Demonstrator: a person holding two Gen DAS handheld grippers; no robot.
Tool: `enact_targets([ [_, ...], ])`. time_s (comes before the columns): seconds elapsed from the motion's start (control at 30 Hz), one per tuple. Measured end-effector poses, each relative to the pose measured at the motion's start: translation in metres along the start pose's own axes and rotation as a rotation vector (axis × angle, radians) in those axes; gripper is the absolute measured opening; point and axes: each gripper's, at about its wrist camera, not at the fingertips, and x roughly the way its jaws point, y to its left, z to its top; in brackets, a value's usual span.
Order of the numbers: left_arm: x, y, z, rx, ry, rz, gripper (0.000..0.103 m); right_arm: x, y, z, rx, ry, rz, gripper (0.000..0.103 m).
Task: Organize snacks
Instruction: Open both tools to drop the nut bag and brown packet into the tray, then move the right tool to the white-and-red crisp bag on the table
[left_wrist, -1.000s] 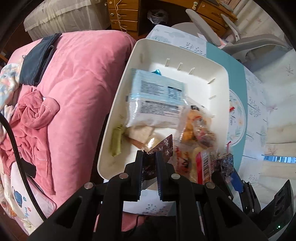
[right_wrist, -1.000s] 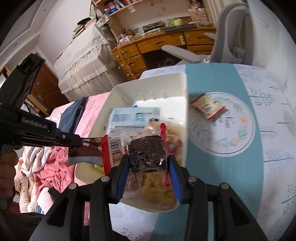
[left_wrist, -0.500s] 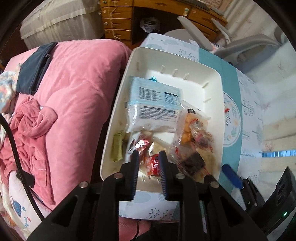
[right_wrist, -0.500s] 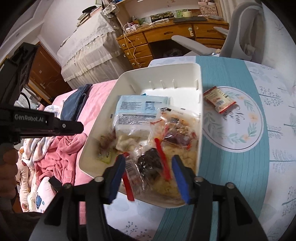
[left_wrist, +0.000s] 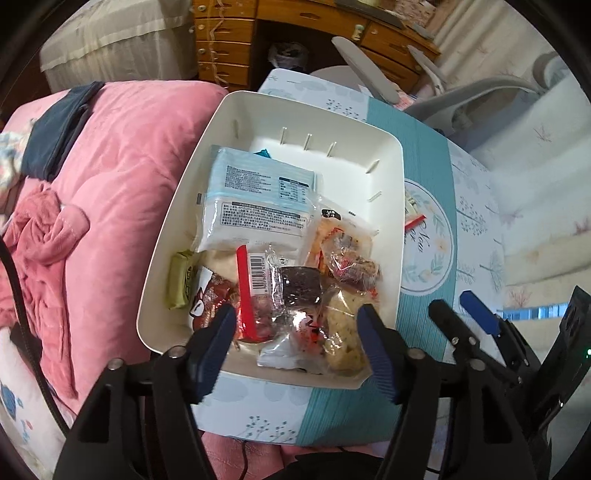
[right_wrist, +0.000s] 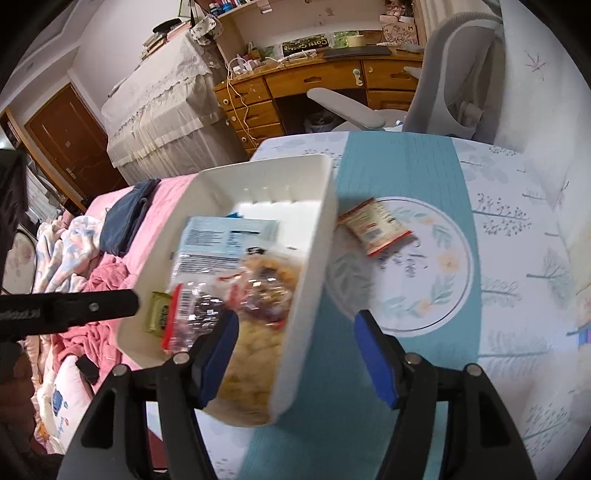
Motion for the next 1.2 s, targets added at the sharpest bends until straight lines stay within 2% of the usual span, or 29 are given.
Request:
enact_targets([
  [0.1, 0.003, -0.011, -0.002, -0.023, -0.011, 0.018, 0.075, 0.005, -0.018, 0.009, -0.028, 0.008, -0.013, 0.066],
  [0.23, 0.006, -0.025, -0.004, -0.060, -0.019, 0.008, 0.079, 0.016, -0.042, 0.020, -0.057, 0.019, -0.015, 0.076],
  [0.3, 0.006, -0.035, -0.004, -0.070, -0.038, -0.007, 0.084, 0.022, -0.052, 0.026, -0.070, 0.027, -0.013, 0.076],
  [0.43, 0.008, -0.054, -0.002, -0.066, -0.072, 0.005, 0.086, 0.038, -0.072, 0.036, -0.105, 0.030, -0.019, 0.076],
  [0.6, 0.017, -0.066, 0.001, -0.079, -0.058, 0.071, 0.086, 0.066, -0.089, 0.046, -0.166, 0.028, -0.027, 0.076],
  [0.77, 0.028, -0.069, 0.003, -0.091, -0.030, 0.125, 0.086, 0.090, -0.098, 0.053, -0.225, -0.039, -0.039, 0.076],
  [0.93, 0.039, -0.069, 0.005, -0.095, -0.004, 0.211, 0.086, 0.114, -0.103, 0.060, -0.270, -0.086, -0.036, 0.076],
  [1.2, 0.053, -0.063, 0.006, -0.111, 0.051, 0.277, 0.086, 0.145, -0.102, 0.065, -0.320, -0.076, 0.002, 0.076],
])
